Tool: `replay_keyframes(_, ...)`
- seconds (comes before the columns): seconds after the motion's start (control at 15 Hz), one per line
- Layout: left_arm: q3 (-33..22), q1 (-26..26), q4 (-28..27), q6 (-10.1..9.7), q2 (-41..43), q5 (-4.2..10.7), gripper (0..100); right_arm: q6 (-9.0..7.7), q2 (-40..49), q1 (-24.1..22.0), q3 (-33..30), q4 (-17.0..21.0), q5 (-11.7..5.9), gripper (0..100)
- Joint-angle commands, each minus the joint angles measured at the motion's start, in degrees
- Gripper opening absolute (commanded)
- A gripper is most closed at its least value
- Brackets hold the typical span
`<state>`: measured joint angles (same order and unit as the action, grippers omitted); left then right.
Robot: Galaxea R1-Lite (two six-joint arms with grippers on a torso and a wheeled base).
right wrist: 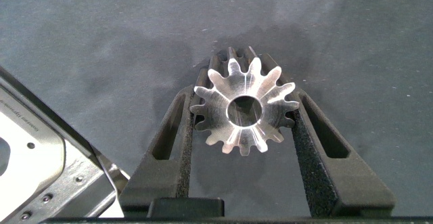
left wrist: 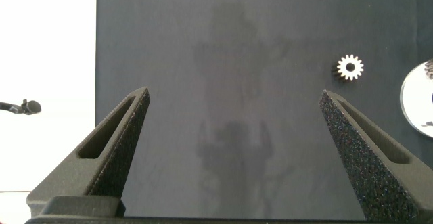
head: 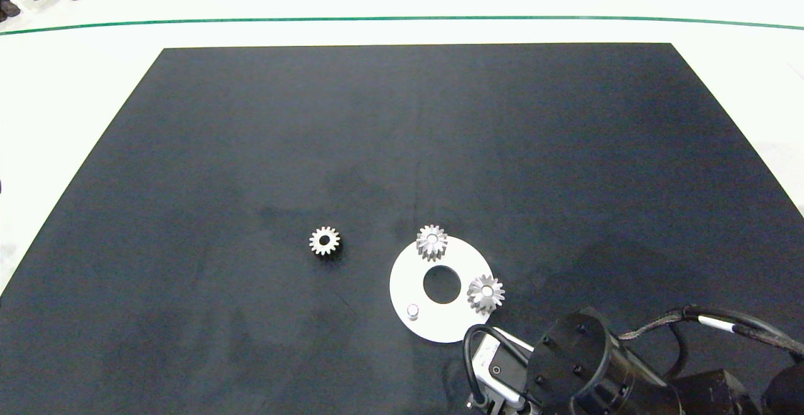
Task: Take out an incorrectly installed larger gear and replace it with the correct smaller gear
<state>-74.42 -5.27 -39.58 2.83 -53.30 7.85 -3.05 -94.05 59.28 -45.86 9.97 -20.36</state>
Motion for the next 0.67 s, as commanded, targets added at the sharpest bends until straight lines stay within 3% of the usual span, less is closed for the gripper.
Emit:
replay_keyframes(0.07,0.0,0.0,-0.2,-0.02,-0.1,0.06,100,-0.03,0.4,0.0,0.2,0.0,-0.03,100)
replay_keyframes(0.47,1.7,0.0,-0.1,-0.02,-1.1,-0.12,100,1.03,12.5,-0.7,-0.6,0.0,-0.38,100)
replay_keyframes(0.53,1.8,0.0,0.1,-0.1,-2.3,-0.38,100,2.17,22.1,-2.0,-0.3,0.0,-0.91,100)
replay_keyframes(0.67,2.6,-1.6,0.2,-0.72,-7.8,-2.05,100,1.47,38.4,-2.5,-1.2,0.1,-0.91,100)
